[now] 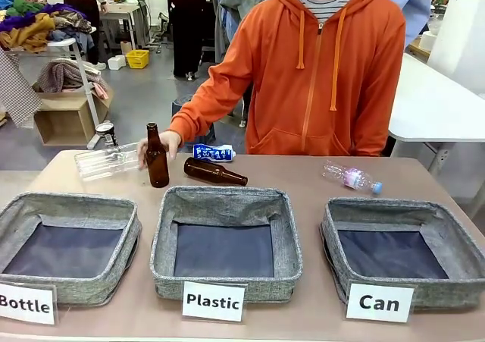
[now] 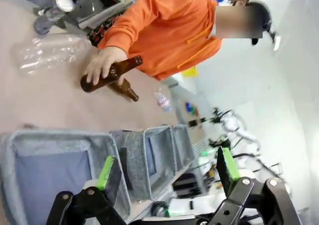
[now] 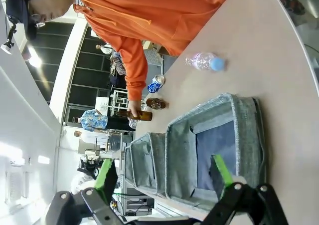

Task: Sort the can waste into the basket.
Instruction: Pick up the can waste from the table and place it in the right Fabric basket.

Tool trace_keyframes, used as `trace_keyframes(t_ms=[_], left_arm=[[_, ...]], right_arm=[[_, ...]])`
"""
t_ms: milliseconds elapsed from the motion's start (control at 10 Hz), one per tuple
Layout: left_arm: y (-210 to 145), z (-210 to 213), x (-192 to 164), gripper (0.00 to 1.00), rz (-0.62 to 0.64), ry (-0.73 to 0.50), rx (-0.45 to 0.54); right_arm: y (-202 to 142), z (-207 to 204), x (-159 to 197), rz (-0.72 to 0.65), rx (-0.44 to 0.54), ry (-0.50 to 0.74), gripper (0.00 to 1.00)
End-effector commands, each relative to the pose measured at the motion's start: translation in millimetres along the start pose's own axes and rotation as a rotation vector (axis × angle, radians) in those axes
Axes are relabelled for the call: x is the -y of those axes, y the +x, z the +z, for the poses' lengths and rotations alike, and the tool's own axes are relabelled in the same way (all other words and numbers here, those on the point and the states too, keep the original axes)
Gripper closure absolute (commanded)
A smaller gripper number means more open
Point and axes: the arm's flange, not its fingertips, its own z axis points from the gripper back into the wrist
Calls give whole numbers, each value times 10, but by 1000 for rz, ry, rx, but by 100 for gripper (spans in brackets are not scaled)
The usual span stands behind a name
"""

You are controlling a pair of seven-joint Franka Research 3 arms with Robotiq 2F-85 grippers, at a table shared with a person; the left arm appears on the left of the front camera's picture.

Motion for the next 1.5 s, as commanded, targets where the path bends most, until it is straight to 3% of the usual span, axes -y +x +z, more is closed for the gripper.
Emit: trace_keyframes(t_ms=[0, 200, 300, 400, 500, 700, 900, 1200, 1400], left_arm=[[350, -759, 410, 0, -93, 156, -57], [446, -1547, 456, 0, -118, 259, -136], [383, -1867, 390, 0, -100, 278, -226], [375, -1939, 361, 0, -104, 294, -256], [526, -1620, 448, 0, -70, 222, -234], [770, -148, 504, 0, -3, 41, -93], [620, 1059, 136, 0, 81, -85, 33], [276, 2128, -516, 0, 192, -238, 225], [125, 2341, -668, 0, 224, -256, 270]], right_arm=[[24, -10, 25, 28, 16, 24, 0], [24, -10, 25, 28, 16, 24, 0], [24, -10, 25, 28, 16, 24, 0], [24, -10, 25, 28, 16, 24, 0], [24, -10, 25, 28, 16, 24, 0], [24, -10, 25, 28, 16, 24, 0], [24, -10, 25, 28, 16, 24, 0], [24, -10, 25, 28, 16, 24, 0], [24, -10, 25, 28, 16, 24, 0]])
